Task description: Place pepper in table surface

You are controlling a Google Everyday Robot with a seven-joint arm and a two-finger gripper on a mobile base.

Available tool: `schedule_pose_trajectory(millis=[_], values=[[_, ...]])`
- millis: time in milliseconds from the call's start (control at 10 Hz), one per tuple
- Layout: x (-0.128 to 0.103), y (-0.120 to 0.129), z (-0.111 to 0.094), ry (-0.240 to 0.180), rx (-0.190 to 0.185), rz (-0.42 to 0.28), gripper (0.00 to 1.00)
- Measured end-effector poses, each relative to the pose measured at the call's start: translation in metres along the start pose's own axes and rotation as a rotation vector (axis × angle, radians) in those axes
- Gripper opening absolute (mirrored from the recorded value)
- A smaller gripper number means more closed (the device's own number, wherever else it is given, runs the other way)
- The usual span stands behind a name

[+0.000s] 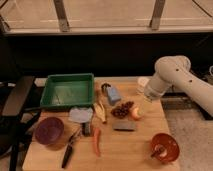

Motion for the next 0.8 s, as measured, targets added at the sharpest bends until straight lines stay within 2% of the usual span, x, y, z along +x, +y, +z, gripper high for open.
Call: schedule_pose_trajectory(millis=[800], values=[[0.0003,0.0,0.0003,0.0,0.0,0.0,0.8]])
